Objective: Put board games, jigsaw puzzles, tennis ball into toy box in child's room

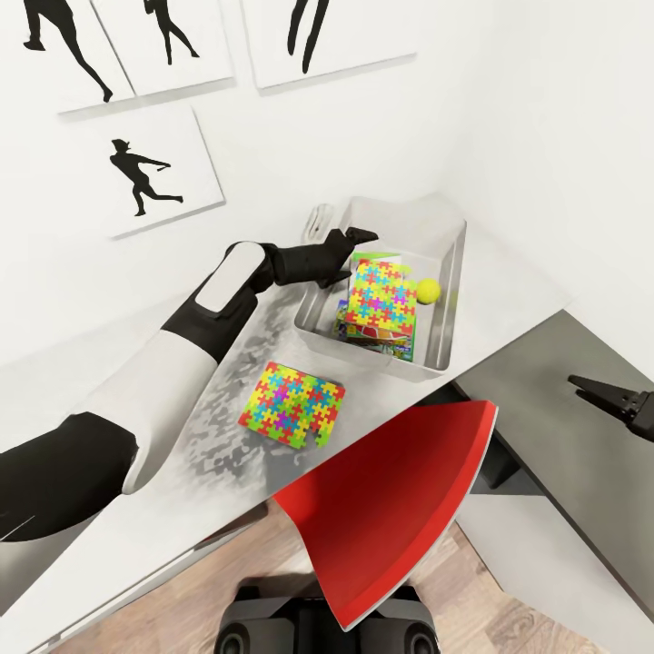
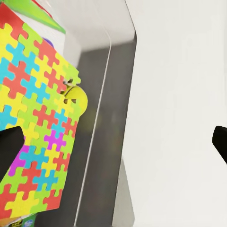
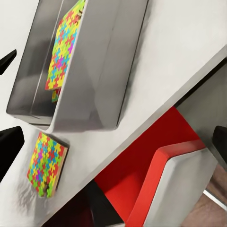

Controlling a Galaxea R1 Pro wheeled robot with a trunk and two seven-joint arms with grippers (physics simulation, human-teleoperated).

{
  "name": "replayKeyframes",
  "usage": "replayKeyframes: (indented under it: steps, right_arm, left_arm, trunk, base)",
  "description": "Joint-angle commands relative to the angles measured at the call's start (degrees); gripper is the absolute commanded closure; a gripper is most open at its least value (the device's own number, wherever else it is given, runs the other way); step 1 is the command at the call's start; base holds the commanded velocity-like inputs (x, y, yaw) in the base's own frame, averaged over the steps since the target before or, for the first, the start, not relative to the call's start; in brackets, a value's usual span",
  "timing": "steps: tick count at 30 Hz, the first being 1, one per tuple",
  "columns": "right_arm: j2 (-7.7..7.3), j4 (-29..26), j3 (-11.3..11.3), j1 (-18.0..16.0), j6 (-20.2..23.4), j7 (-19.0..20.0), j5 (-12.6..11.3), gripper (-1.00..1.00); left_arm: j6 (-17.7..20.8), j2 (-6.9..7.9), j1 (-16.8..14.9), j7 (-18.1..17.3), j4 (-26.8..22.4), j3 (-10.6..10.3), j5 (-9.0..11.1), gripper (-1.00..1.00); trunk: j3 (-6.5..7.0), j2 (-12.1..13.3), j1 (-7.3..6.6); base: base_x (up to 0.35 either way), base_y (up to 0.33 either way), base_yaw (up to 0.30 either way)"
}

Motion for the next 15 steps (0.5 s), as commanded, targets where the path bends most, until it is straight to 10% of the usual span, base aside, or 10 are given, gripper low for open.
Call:
replayKeyframes:
  steps: [1, 15]
  right_arm:
    - [-0.01, 0.01, -0.06, -0.05, 0.28, 0.39, 0.32, -1.00]
    - [-0.05, -0.08, 0.13, 0.08, 0.28, 0.31, 0.31, -1.00]
  left_arm:
    - [0.04, 0.01, -0.04, 0.52, -0.25, -0.04, 0.60, -1.00]
    - [0.11, 0.26, 1.33, 1.21, -5.33, -0.09, 0.51, -1.00]
  trunk:
    - [-0.07, -0.09, 0.03]
    - [-0.07, -0.09, 0.03]
  base:
    - [0.000, 0.000, 0.000]
    - [-0.069, 0.000, 0.000]
